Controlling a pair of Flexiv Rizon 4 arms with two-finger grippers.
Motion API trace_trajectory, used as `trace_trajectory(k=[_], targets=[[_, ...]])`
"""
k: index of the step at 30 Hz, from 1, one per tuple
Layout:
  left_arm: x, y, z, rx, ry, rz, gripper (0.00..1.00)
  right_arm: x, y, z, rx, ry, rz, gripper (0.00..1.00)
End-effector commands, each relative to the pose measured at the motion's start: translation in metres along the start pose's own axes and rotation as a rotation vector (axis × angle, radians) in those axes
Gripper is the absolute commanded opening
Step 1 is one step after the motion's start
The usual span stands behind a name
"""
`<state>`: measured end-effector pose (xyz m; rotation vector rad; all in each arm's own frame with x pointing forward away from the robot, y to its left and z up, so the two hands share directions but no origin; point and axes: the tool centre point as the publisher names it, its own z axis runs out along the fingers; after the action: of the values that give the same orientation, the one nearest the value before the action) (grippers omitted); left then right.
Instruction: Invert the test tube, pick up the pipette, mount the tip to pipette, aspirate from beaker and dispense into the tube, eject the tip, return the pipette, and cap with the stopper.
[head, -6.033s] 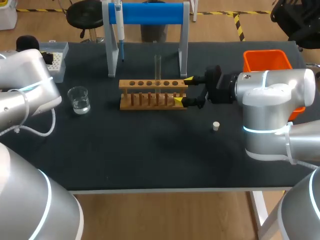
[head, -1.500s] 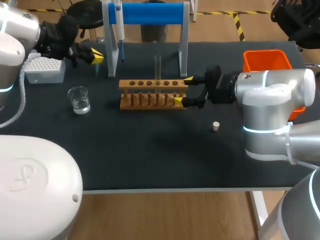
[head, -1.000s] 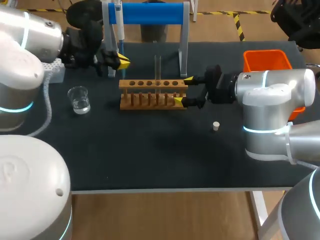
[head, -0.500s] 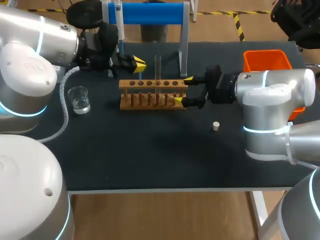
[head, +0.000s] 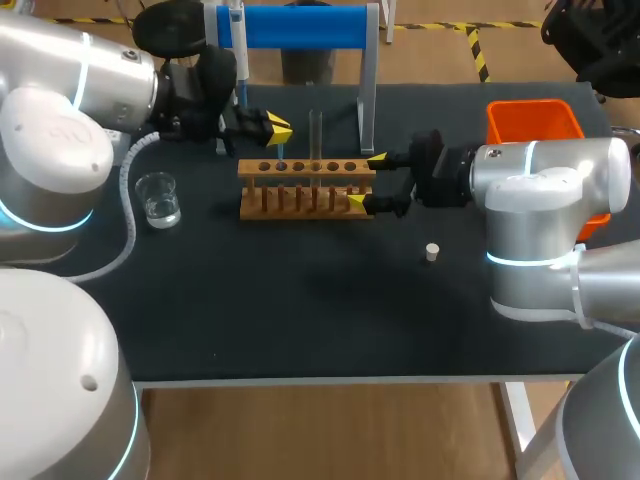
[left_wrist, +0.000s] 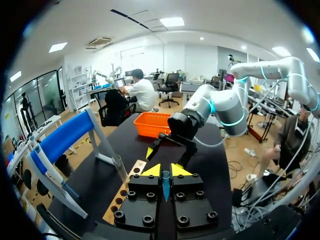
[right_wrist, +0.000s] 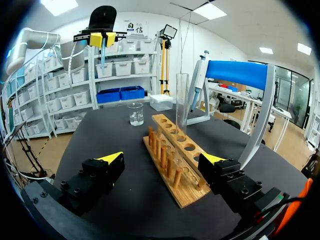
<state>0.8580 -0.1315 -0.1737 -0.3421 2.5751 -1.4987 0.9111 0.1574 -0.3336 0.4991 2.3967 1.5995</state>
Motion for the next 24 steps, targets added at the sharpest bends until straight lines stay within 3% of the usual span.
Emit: trace_trajectory(k=[1, 10, 24], targets=[[0.000, 0.000, -0.002, -0.001, 0.003, -0.001, 0.00, 0.001, -0.001, 0.000, -0.002, -0.005, 0.000, 1.00], [0.002, -0.002, 0.011, 0.011, 0.039, -0.002, 0.00, 0.001, -0.001, 0.000, -0.002, -0.005, 0.000, 1.00], [0.034, -0.018, 0.028, -0.002, 0.075, -0.025, 0.00, 0.001, -0.001, 0.000, -0.002, -0.005, 0.000, 1.00]])
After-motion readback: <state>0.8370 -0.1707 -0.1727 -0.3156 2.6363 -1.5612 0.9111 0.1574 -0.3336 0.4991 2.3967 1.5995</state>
